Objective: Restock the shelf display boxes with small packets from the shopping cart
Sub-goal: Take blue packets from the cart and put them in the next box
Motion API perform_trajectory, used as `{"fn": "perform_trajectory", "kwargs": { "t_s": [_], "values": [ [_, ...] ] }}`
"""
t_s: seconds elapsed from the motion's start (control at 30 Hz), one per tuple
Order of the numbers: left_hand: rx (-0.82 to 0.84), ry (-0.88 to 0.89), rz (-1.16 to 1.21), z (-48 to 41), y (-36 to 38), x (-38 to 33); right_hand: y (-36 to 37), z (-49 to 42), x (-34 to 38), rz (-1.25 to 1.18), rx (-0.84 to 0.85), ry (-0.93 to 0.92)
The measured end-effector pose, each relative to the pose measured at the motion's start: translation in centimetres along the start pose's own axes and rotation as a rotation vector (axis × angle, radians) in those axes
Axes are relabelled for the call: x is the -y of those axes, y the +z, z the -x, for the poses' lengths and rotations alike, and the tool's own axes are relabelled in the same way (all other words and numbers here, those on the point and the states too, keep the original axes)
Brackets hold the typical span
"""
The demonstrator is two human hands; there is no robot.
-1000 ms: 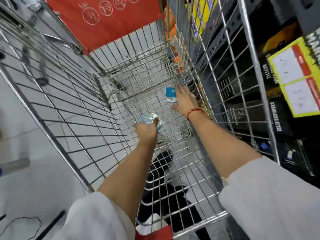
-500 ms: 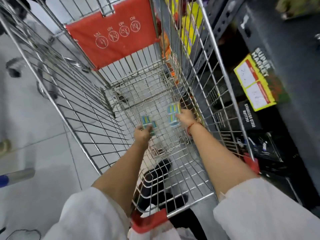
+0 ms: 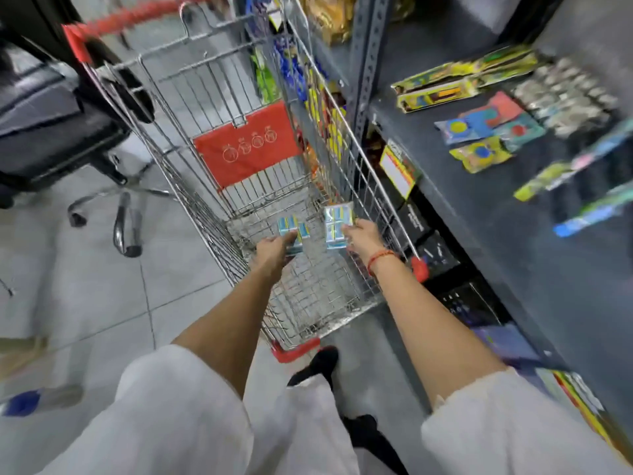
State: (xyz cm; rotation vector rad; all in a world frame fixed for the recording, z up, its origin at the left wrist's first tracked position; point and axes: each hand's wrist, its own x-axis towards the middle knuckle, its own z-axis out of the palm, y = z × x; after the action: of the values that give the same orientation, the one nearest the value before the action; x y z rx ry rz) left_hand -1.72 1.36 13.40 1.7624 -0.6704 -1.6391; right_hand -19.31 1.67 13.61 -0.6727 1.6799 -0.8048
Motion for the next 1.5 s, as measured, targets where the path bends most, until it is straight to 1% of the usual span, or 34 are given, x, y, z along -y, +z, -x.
{"fn": "perform_trajectory", "kwargs": {
  "t_s": [0.1,0.2,0.27,0.33,0.5,0.57,0.63,0.73,0.8,0.87,0.93,1.0,1.1,1.13,1.23,1.33,1.37,1.5],
  "values": [
    [0.008,0.084,0.032,3.5,2.0,-1.1,-2.6,3.2,1.1,-0.026,-0.050,-0.092],
    [0.045,0.138,0.077,7.3,5.5,-2.4,-6.2,6.8,1.6,-0.097,-0.140,-0.214],
    [0.101,0.180,0.100,10.3,8.7,-3.4,-9.5,9.7,1.7,-0.176,-0.250,-0.294],
    [0.150,0.260,0.098,13.0,11.9,-4.4,-12.6,12.9,1.5,-0.288,-0.325,-0.351],
    [0.364,0.444,0.021,20.1,20.8,-4.7,-21.1,21.2,-0.7,-0.523,-0.617,-0.431],
    [0.524,0.462,-0.034,23.5,25.0,-3.7,-25.3,24.7,-2.5,-0.573,-0.797,-0.449],
    [0.684,0.474,-0.088,26.6,28.7,-2.2,-28.8,27.7,-4.3,-0.556,-0.948,-0.421],
    [0.897,0.482,-0.255,31.4,33.4,1.7,-33.3,32.3,-7.4,-0.608,-1.219,-0.296],
    [0.974,0.479,-0.368,33.5,35.5,4.3,-35.1,34.9,-8.9,-0.530,-1.355,-0.193],
    [1.019,0.489,-0.480,35.0,37.4,6.5,-36.1,36.8,-10.2,-0.432,-1.451,-0.103],
    [1.046,0.494,-0.552,36.4,38.2,8.0,-36.6,37.9,-11.4,-0.370,-1.478,-0.039],
    [1.005,0.609,-0.668,36.9,38.9,9.2,-37.0,37.9,-12.3,-0.290,-1.474,0.003],
    [0.962,0.742,-0.872,36.5,39.7,9.5,-37.3,37.0,-12.7,-0.170,-1.424,0.057],
    [0.961,0.803,-0.933,36.3,39.7,9.4,-37.3,36.6,-12.7,-0.139,-1.407,0.067],
    [0.932,1.067,-1.078,36.0,39.2,8.8,-37.5,35.1,-12.5,-0.028,-1.356,0.076],
    [0.781,1.398,-1.242,35.5,38.5,8.4,-37.2,33.8,-12.6,0.099,-1.355,0.144],
    [0.778,1.464,-1.264,35.4,38.4,8.4,-37.0,33.5,-12.6,0.161,-1.352,0.167],
    [0.801,1.567,-1.320,35.0,38.1,8.5,-35.8,32.6,-13.1,0.361,-1.362,0.236]
  ]
}}
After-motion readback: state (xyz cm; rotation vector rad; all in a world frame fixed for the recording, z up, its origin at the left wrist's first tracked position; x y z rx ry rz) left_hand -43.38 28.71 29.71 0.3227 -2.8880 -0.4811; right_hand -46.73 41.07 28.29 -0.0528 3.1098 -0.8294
